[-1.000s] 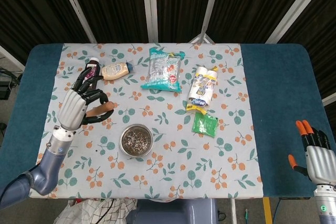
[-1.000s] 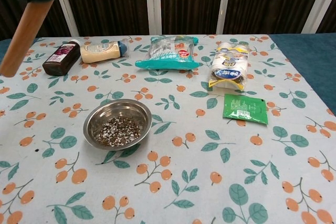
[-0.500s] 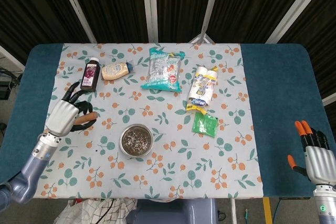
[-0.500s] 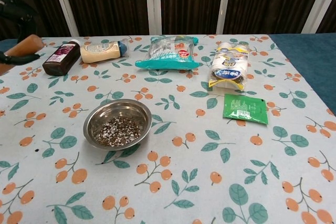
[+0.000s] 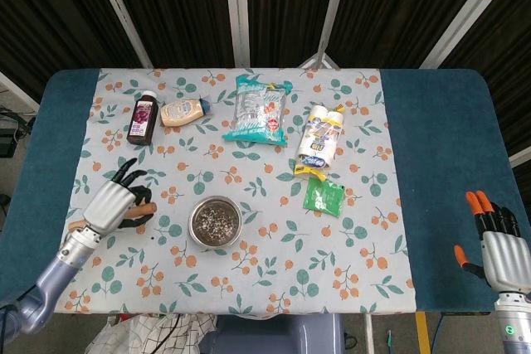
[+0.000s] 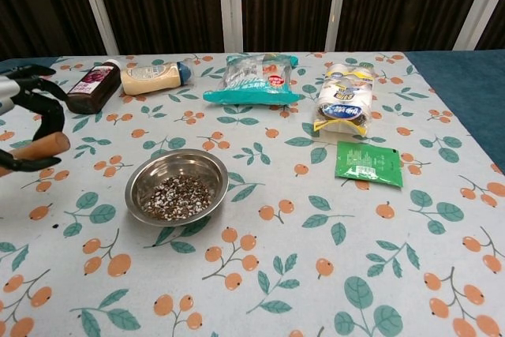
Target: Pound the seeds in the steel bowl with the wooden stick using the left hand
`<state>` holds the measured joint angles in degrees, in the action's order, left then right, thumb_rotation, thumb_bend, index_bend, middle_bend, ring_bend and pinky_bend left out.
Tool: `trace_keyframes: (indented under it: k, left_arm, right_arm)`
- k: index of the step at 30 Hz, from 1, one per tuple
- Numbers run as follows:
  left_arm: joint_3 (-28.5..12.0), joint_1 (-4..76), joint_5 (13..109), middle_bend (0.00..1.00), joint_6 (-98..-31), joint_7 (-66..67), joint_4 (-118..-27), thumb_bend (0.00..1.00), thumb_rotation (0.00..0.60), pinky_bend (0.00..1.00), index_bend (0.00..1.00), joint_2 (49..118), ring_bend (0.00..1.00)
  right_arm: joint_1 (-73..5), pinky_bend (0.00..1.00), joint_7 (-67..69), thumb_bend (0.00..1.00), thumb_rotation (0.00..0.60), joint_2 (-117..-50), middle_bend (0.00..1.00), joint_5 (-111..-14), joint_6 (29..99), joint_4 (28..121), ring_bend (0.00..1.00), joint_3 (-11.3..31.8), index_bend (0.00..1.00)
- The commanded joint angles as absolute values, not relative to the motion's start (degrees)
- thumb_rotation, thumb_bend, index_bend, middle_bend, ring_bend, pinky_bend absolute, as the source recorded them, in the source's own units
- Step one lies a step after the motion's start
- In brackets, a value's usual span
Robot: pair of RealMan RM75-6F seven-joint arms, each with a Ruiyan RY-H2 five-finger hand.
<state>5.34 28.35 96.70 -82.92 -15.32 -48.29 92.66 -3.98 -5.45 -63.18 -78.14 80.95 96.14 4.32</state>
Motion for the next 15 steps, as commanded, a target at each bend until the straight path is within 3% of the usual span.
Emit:
trace_keyframes:
  k: [1,7,15]
  left_arm:
    - [6.49,27.81,98.02,0.68,-83.35,-16.01,-47.73,0.65,0.600,0.06,0.63,93.47,0.22]
    - [7.32,27.65,99.67,0.67,-84.32,-16.40,-48.91,0.64,0.600,0.06,0.63,93.72,0.22]
    - [8.25,27.57,100.77,0.52,-83.69,-15.26,-49.91,0.45,0.600,0.06,0.54,93.01,0.22]
  right_arm:
    - [-3.95,0.00,-5.51,0.37,0.600,-63.20,0.00,-78.18,81.03,96.10,0.00,4.33,0.00]
    - [-3.89,0.00,-5.64,0.37,0.600,-63.24,0.00,-78.32,81.19,96.03,0.00,4.31,0.00]
    - [-3.78,0.00,-5.69,0.37,0.600,-63.20,0.00,-78.29,81.38,96.07,0.00,4.37,0.00]
